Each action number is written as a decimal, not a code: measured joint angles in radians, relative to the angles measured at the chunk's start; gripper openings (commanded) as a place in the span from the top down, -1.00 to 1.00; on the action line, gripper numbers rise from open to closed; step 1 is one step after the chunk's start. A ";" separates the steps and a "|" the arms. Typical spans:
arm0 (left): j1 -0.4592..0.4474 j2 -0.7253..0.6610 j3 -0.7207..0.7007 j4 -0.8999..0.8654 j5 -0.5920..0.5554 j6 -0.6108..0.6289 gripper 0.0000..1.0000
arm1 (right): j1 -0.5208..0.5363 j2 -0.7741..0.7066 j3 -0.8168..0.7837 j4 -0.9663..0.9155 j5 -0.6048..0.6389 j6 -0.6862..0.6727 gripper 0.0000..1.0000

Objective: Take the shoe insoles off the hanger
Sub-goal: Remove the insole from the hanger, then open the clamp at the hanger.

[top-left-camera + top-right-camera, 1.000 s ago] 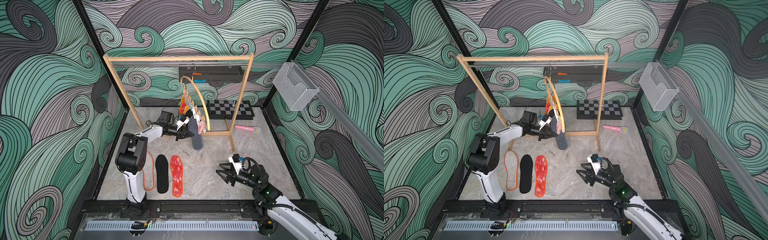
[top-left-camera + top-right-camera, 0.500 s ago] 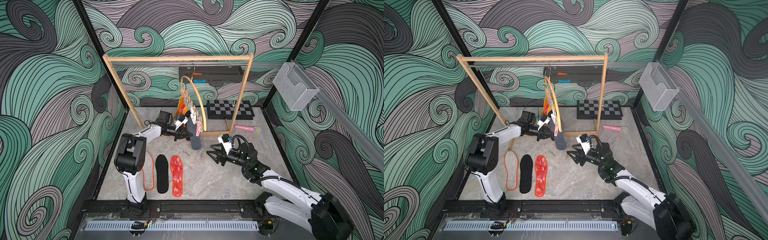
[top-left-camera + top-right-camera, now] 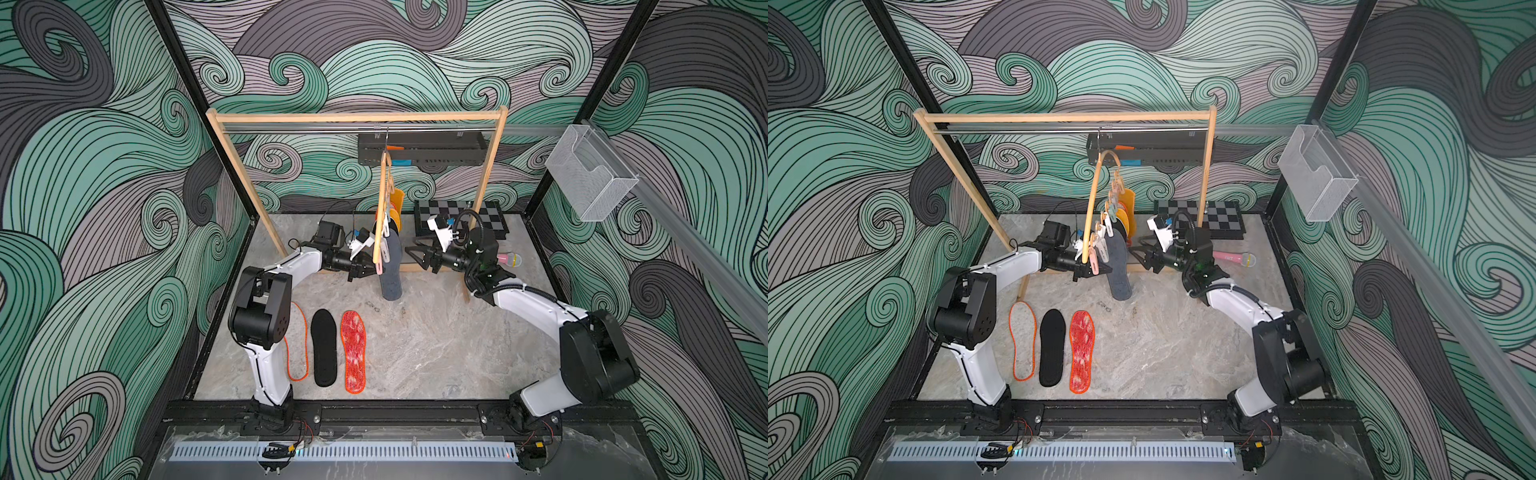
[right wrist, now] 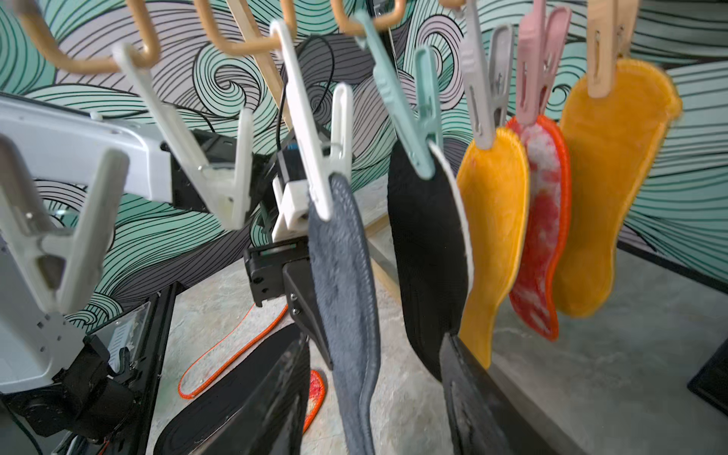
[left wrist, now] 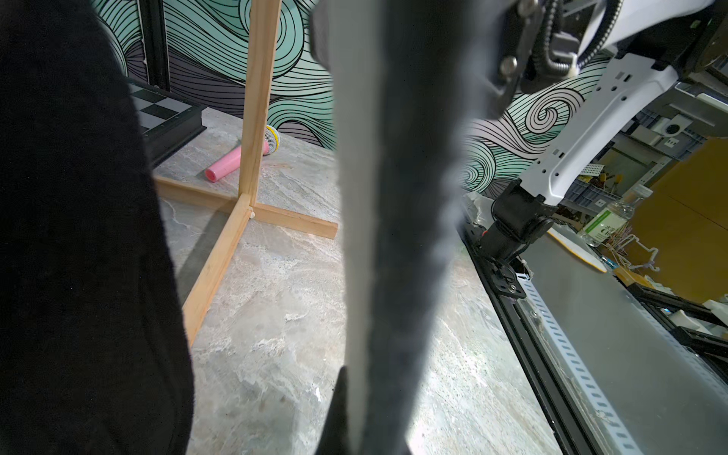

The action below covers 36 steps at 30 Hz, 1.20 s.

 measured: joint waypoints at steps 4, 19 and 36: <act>0.000 0.000 0.004 -0.021 0.002 0.008 1.00 | -0.003 0.089 0.151 -0.009 -0.128 0.003 -0.13; 0.000 0.000 0.021 -0.087 0.013 0.050 1.00 | 0.044 0.261 0.380 -0.036 -0.329 0.054 -0.14; 0.000 0.001 0.054 -0.208 0.037 0.146 1.00 | 0.052 0.353 0.517 -0.040 -0.366 0.116 -0.05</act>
